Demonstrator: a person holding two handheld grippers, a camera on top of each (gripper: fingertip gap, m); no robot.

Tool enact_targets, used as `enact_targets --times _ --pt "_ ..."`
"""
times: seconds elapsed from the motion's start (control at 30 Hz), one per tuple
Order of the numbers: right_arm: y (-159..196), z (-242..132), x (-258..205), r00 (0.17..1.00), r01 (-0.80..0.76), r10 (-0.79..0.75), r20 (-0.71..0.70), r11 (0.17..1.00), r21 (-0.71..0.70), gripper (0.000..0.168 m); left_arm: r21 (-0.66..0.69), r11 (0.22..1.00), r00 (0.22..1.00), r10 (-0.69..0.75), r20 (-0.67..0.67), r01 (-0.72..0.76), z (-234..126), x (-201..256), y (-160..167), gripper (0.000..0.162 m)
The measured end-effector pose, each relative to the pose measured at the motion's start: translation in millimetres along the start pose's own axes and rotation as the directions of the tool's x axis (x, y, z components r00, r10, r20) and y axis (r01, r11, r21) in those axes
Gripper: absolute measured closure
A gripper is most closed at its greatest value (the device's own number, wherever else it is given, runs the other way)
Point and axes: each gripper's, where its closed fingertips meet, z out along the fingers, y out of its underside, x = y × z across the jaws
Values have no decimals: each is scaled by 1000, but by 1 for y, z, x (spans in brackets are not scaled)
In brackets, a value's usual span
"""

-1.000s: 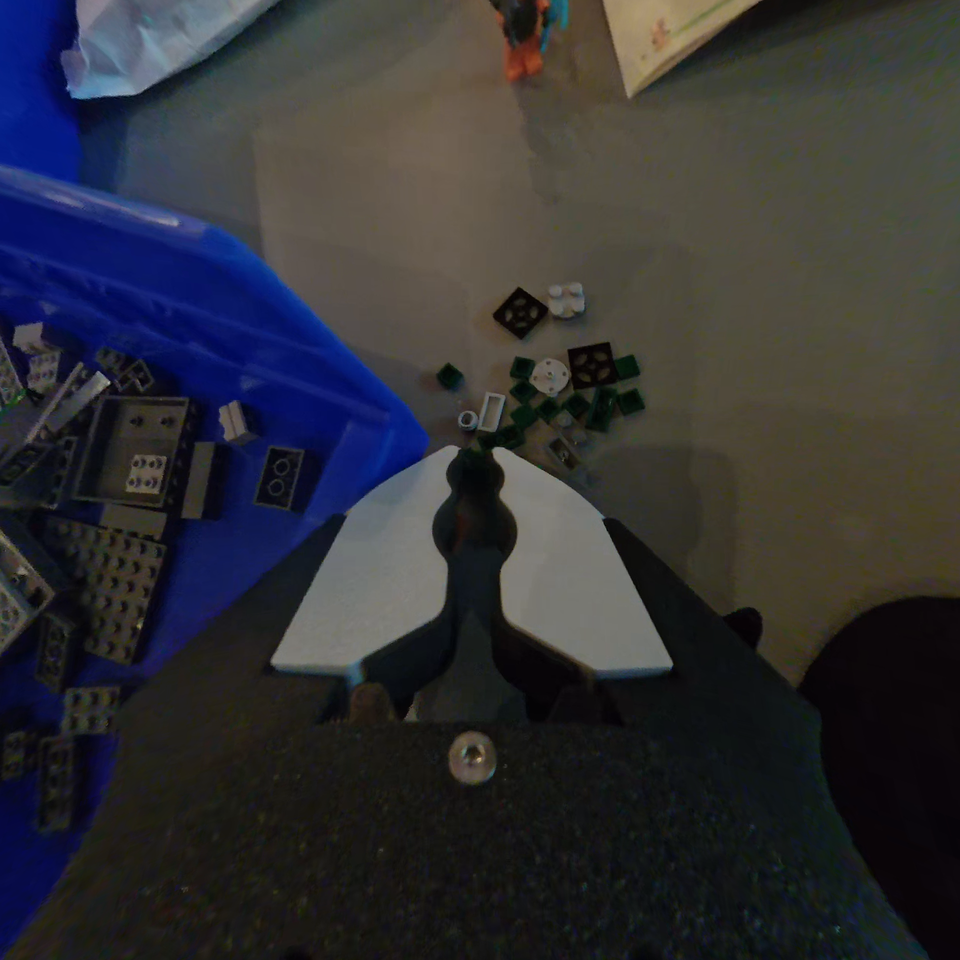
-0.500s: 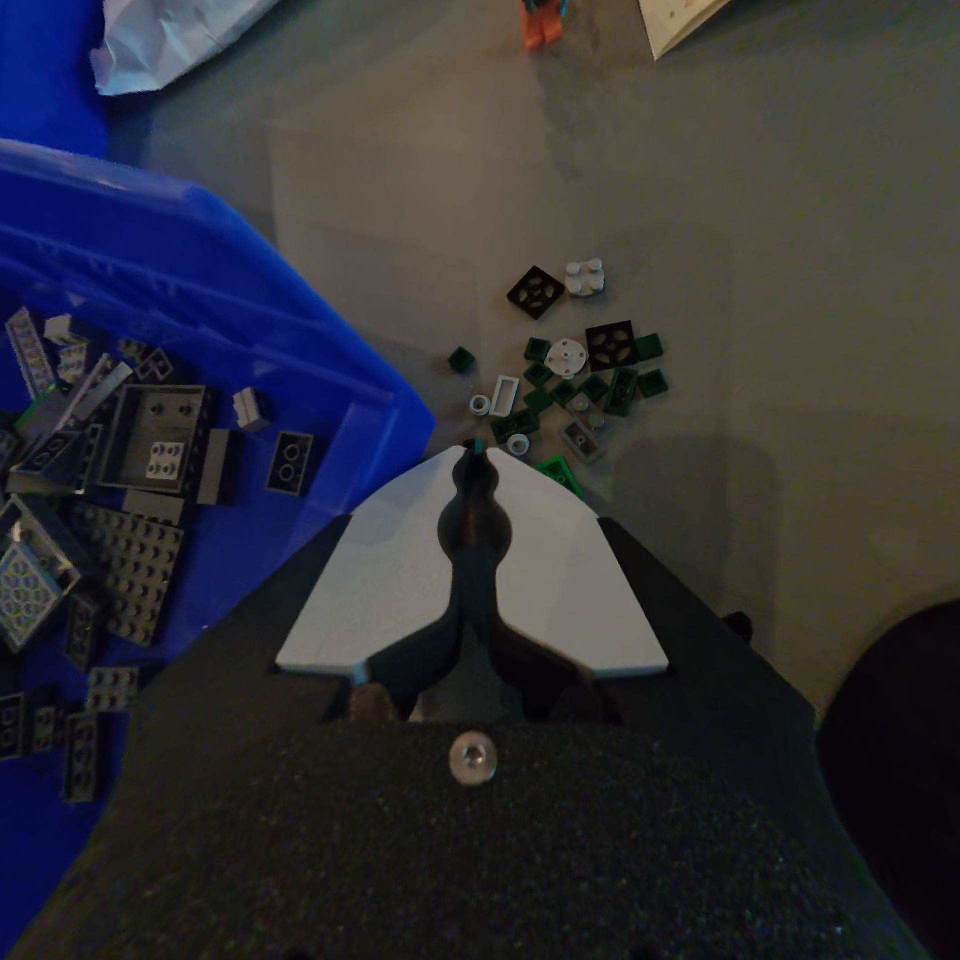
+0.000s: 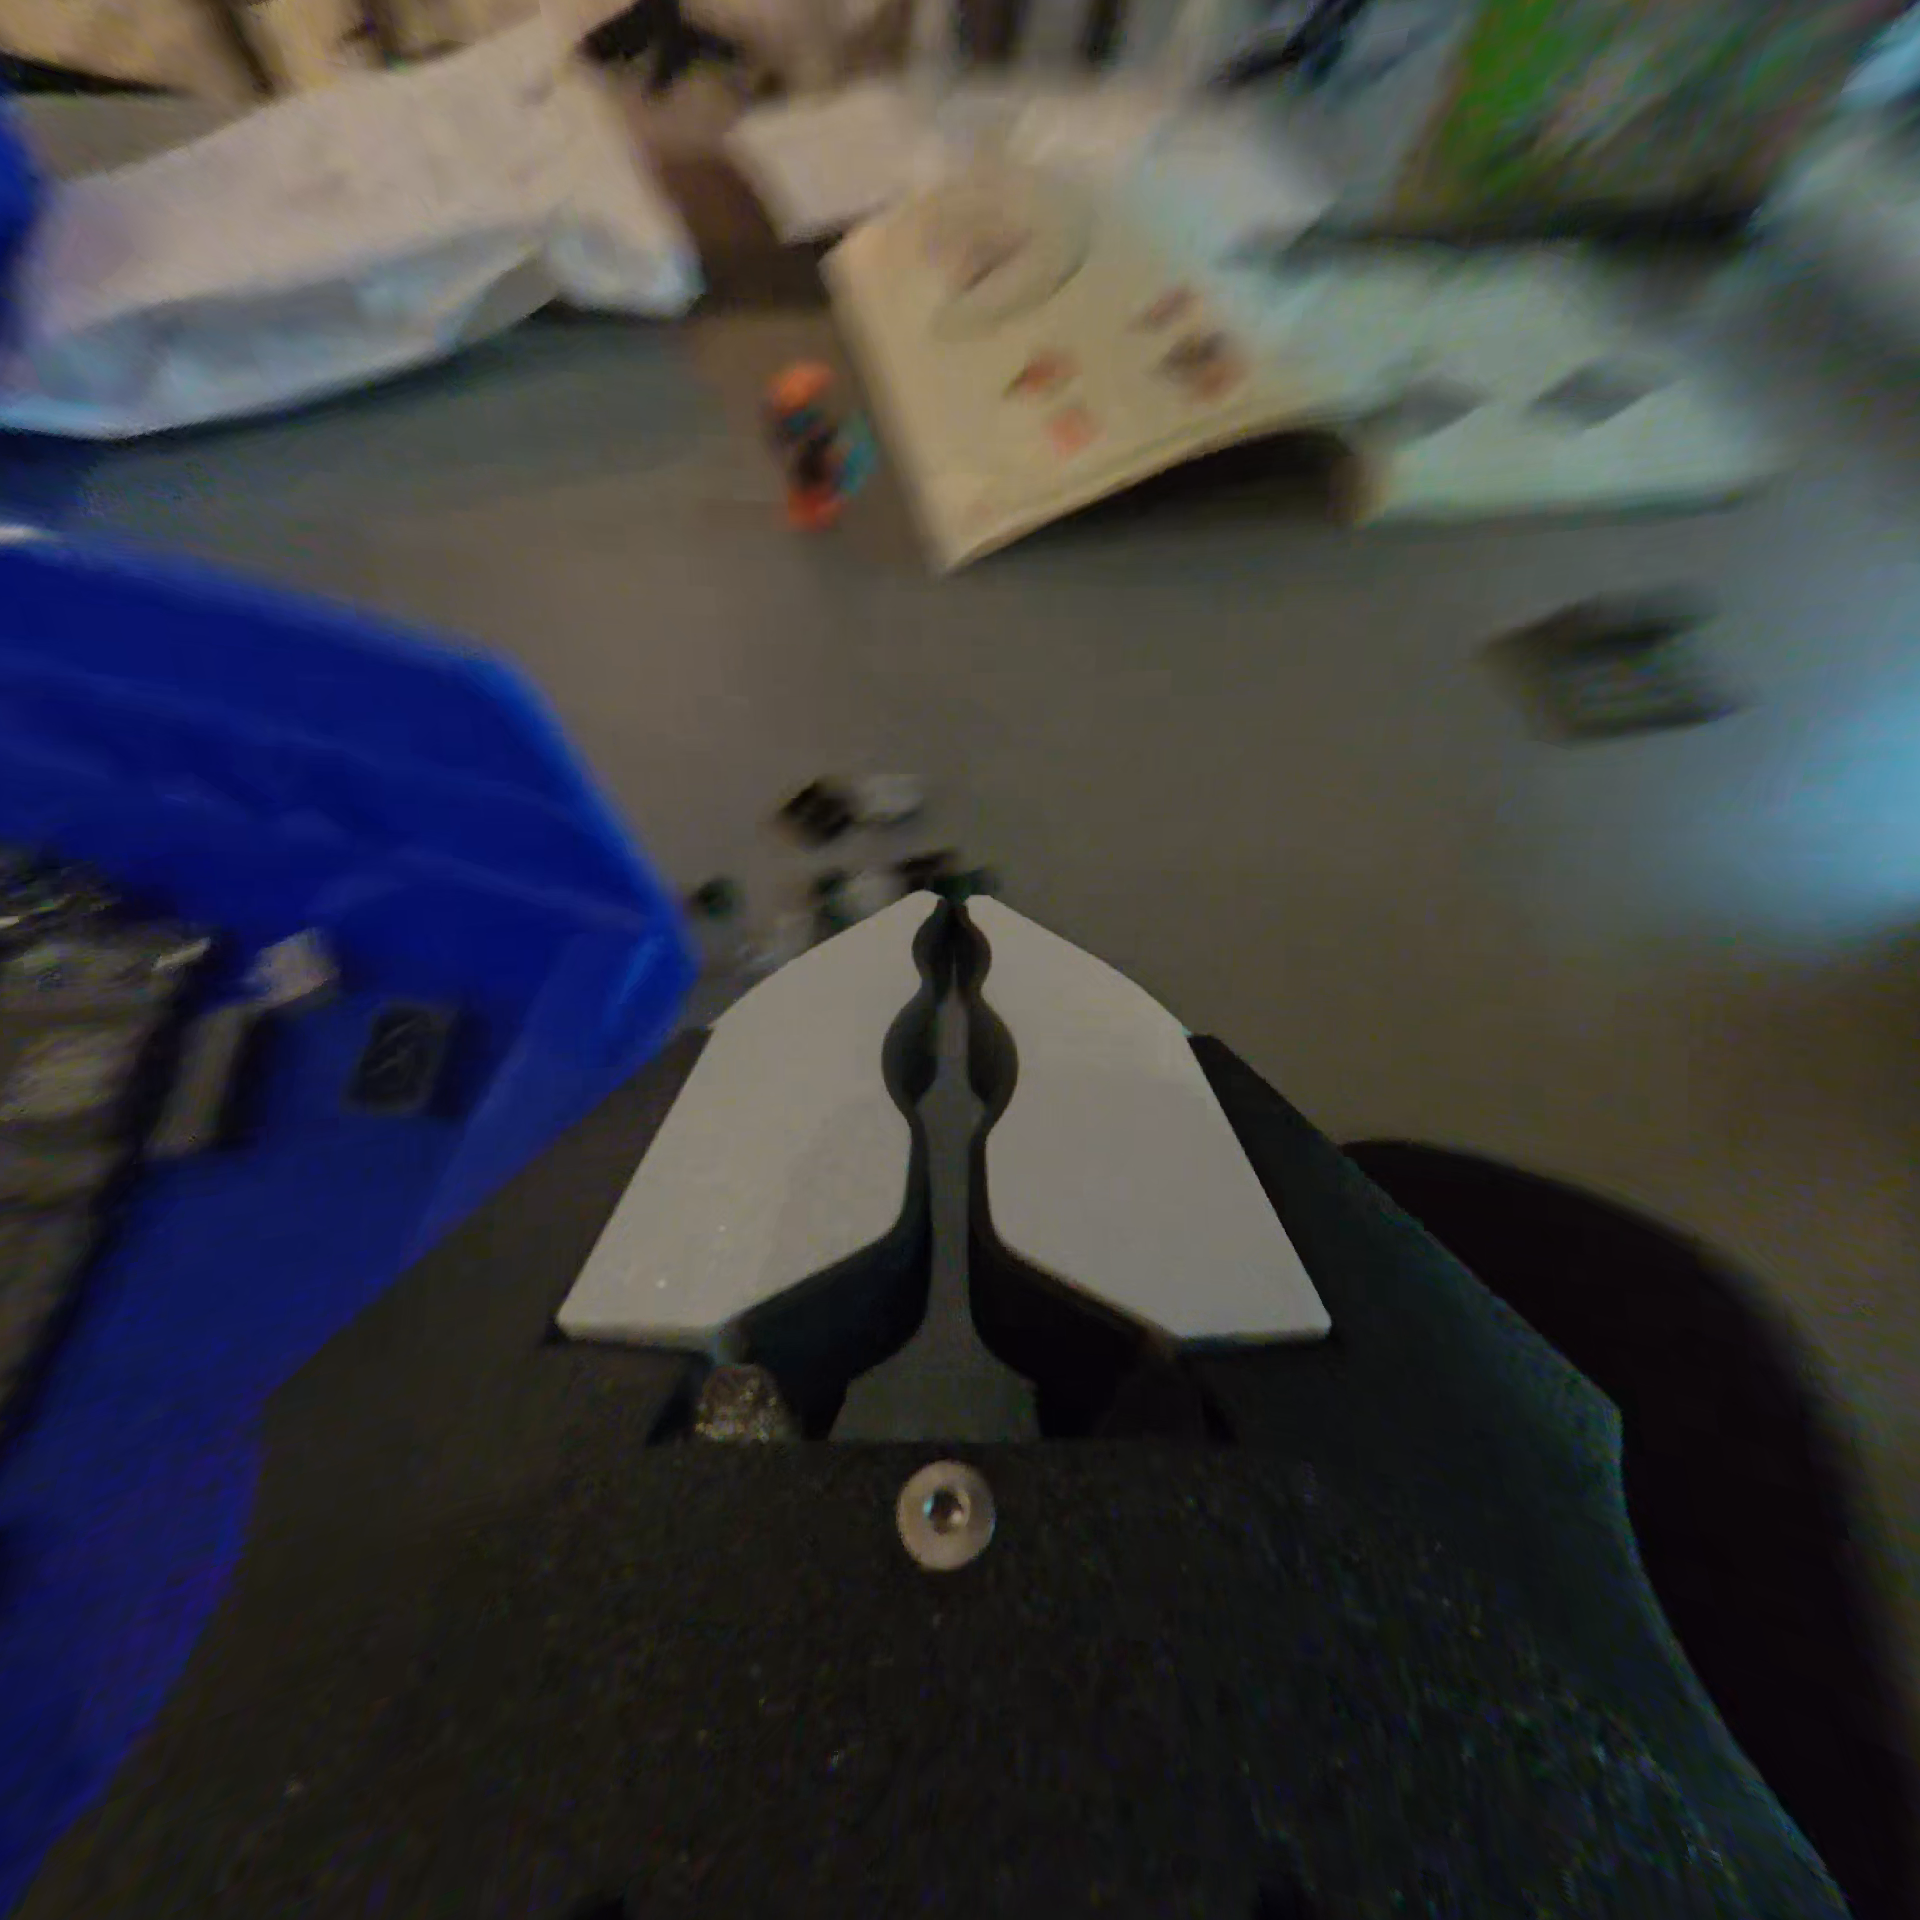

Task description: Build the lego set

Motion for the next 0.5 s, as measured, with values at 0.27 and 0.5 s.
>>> enact_targets --times 0.27,0.5 --pt "-5 -2 -2 1000 15 -15 5 1000 12 168 -3 988 775 -121 -620 152 7 129 -40 162" --pt "-6 -4 -3 1000 29 -29 -1 1000 10 168 -320 947 470 -289 -834 14 34 223 -20 162"
